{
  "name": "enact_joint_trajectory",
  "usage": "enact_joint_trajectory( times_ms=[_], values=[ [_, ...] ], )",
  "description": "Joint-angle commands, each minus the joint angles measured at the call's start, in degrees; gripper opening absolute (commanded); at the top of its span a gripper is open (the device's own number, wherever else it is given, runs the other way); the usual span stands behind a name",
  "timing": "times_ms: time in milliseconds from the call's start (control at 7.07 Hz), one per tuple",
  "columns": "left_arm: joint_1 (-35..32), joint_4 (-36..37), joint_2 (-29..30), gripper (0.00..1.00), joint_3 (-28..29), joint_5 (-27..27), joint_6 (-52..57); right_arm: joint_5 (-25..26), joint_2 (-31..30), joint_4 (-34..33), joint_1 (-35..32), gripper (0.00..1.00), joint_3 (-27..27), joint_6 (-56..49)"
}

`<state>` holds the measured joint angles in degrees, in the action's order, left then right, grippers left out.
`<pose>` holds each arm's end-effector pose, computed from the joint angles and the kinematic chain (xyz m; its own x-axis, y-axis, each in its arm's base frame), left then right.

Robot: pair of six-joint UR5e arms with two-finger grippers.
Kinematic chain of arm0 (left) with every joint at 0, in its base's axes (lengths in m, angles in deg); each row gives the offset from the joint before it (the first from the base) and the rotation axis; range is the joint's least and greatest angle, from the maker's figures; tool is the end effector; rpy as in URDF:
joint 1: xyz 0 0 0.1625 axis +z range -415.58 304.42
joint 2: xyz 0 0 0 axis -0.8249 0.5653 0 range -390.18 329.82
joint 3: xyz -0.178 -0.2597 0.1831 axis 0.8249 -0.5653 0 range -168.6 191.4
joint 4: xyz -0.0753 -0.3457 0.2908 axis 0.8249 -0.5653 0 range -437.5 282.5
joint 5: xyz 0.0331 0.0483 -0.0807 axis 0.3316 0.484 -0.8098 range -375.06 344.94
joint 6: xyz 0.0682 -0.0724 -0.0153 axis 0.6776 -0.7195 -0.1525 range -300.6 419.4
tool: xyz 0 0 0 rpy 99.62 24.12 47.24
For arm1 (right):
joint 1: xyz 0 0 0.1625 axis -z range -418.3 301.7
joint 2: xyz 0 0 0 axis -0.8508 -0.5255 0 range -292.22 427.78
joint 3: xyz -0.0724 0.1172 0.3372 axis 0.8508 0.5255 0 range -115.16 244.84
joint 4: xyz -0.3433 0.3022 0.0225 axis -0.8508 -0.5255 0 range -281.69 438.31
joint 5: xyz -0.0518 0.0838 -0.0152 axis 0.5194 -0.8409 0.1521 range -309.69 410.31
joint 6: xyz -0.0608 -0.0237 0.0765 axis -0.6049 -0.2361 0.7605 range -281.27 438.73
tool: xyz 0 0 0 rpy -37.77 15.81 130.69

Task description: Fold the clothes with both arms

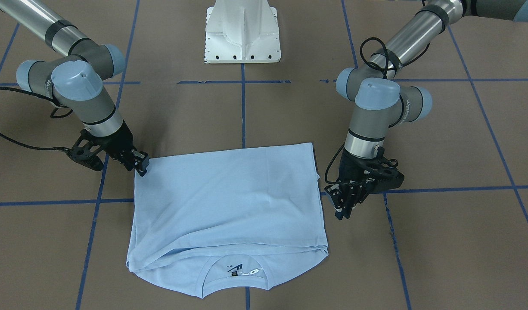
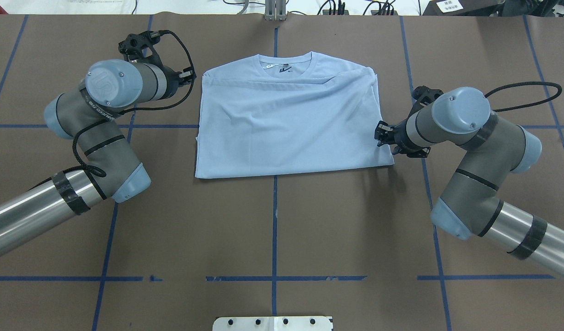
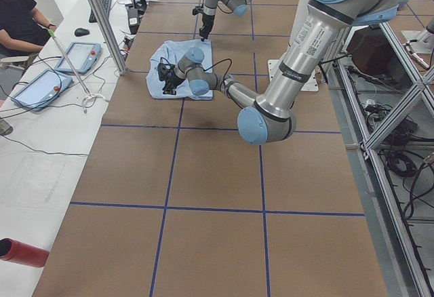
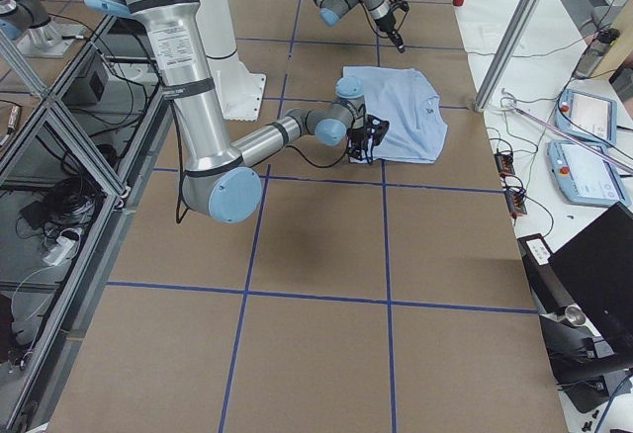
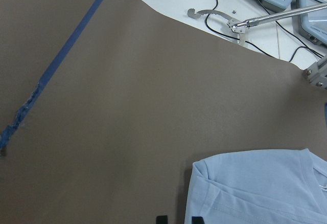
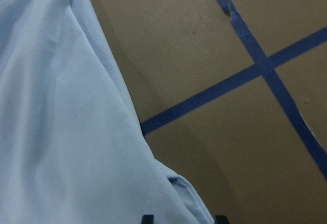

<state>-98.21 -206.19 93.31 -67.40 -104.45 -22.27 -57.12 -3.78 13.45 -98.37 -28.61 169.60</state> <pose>0.4555 -0.6019 0.2617 0.4524 -0.2195 -0.8644 0.6252 0.7692 0.1319 -0.4385 -0.5037 0.3372 0.5148 0.4519 0.7285 -0.4545 0.8644 -0.2150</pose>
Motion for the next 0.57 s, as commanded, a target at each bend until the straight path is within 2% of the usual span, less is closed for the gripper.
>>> enact_joint_trajectory(
  times_ms=[0, 425],
  values=[
    [0.0, 0.0, 0.0, 0.29, 0.0, 0.1, -0.1, -0.1, -0.5, 0.0, 1.0, 0.54, 0.0, 0.0],
    [0.0, 0.0, 0.0, 0.29, 0.0, 0.1, -0.9, -0.1, -1.3, 0.0, 1.3, 0.55, -0.1, 0.0]
  ],
)
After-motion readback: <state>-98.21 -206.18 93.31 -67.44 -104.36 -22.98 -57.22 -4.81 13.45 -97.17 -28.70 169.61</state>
